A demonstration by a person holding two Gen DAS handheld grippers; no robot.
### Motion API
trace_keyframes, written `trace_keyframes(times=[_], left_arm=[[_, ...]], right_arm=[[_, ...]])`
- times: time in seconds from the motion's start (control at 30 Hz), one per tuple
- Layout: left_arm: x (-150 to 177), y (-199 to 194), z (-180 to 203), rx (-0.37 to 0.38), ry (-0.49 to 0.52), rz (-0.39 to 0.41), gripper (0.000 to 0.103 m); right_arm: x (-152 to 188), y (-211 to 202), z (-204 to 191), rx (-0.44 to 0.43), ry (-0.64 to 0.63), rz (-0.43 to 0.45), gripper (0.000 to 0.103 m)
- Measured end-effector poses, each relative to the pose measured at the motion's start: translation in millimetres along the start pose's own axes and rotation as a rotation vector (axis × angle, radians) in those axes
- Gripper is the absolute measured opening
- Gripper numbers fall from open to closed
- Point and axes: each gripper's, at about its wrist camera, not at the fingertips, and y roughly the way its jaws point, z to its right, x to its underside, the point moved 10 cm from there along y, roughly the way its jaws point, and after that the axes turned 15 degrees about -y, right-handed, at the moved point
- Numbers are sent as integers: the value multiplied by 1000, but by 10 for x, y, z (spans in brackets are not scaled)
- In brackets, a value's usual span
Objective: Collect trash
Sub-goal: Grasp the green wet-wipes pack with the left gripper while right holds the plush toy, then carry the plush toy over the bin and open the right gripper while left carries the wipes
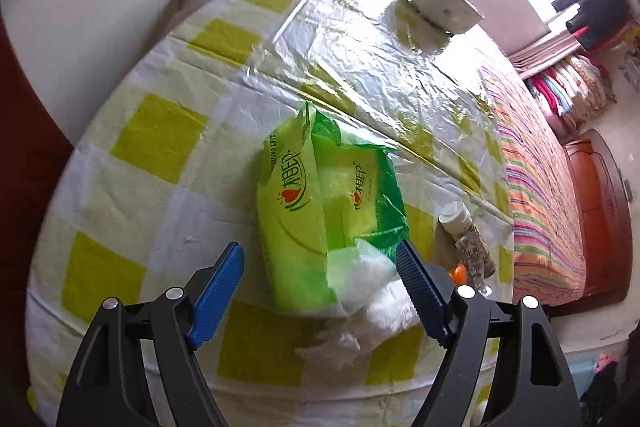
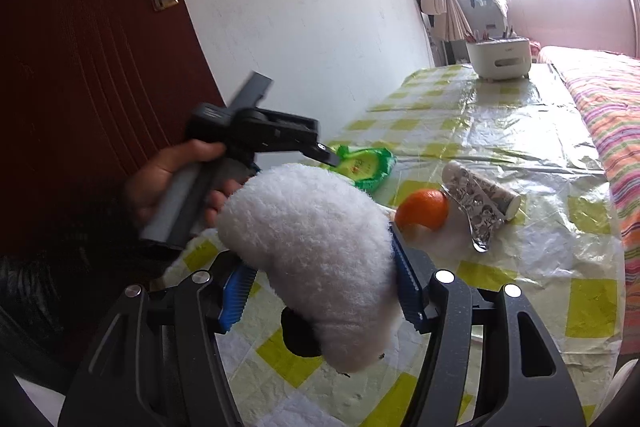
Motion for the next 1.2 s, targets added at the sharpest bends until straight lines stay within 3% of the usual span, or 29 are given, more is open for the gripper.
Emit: trace_keyframes(times=[0.17, 0.37, 0.53, 0.8, 1.03, 1.2], left_arm=[[-8, 143, 15, -23, 1, -21, 75], [-17, 212, 34, -20, 33, 6, 37], [-13, 89, 65, 34, 50, 86, 26], [141, -349, 240, 56, 164, 258, 24], [522, -688, 444, 107, 266, 327, 24], [909, -768, 651, 139, 353, 320, 24]], right_arm=[[-73, -134, 2, -16, 21, 48, 60], [-96, -311, 53, -8, 56, 93, 60], [-55, -493, 155, 50, 80, 121, 60], [94, -781, 477, 185, 146, 164, 60], [300, -961, 714, 291, 222, 168, 60], [460, -1098, 860, 356, 273, 165, 60]])
